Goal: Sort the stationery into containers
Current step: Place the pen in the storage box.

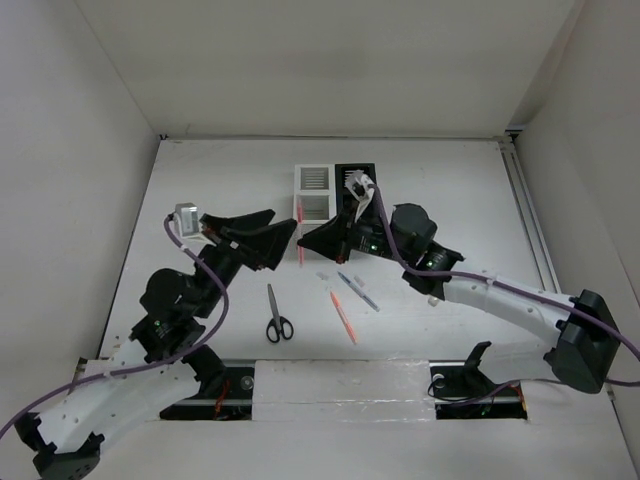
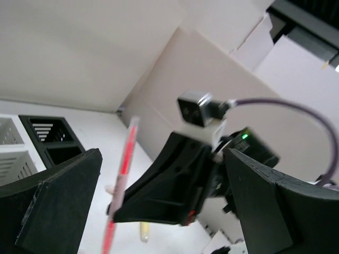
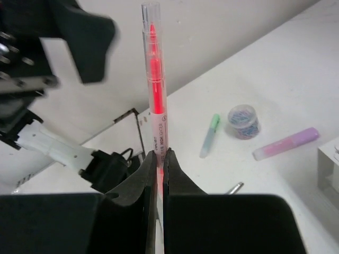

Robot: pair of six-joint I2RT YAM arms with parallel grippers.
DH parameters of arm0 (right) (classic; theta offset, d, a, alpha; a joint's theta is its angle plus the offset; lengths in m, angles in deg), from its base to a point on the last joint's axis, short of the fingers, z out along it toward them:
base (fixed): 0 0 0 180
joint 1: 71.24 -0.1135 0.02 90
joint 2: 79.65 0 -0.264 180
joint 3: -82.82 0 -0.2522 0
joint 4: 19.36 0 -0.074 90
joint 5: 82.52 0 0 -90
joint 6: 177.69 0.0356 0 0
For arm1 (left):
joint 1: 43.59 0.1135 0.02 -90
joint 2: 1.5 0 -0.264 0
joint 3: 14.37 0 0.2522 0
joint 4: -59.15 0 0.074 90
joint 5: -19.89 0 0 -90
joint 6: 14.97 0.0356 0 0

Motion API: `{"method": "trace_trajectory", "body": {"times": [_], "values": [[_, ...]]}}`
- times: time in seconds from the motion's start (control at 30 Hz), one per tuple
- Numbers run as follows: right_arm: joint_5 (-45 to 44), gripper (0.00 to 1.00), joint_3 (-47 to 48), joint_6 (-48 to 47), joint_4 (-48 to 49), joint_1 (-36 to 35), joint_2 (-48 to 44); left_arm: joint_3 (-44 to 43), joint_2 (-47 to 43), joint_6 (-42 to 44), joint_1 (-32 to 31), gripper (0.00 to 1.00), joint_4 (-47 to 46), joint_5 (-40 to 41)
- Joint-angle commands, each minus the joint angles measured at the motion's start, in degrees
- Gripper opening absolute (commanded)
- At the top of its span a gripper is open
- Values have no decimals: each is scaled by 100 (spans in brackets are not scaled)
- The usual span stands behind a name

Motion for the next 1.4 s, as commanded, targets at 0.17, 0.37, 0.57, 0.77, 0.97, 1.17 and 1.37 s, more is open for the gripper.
{"method": "trace_trajectory", "body": {"times": [0.17,0.37,0.57,0.77,0.97,1.17,1.37], "values": [[-786,0,143,-922,463,681,189,-1252,25,-730,-8,100,2645,2072],[-1200,0,328,-1755,620,1656,619,-2185,781,-1057,-8,100,5027,2850],[-428,0,267,-2443,1999,2377,1313,-1905,703,-784,-8,100,5365,2692],[391,0,696,-2443,2800,2835,2166,-1904,544,-512,-8,100,5277,2639],[848,0,1163,-2443,3046,3055,2922,-1799,439,-397,-8,100,5162,2438],[997,0,1515,-2443,2985,3213,3397,-1798,492,-326,-8,100,5057,2314],[1050,0,1515,-2443,2933,3266,3459,-1798,492,-212,-8,100,4987,2147]]}}
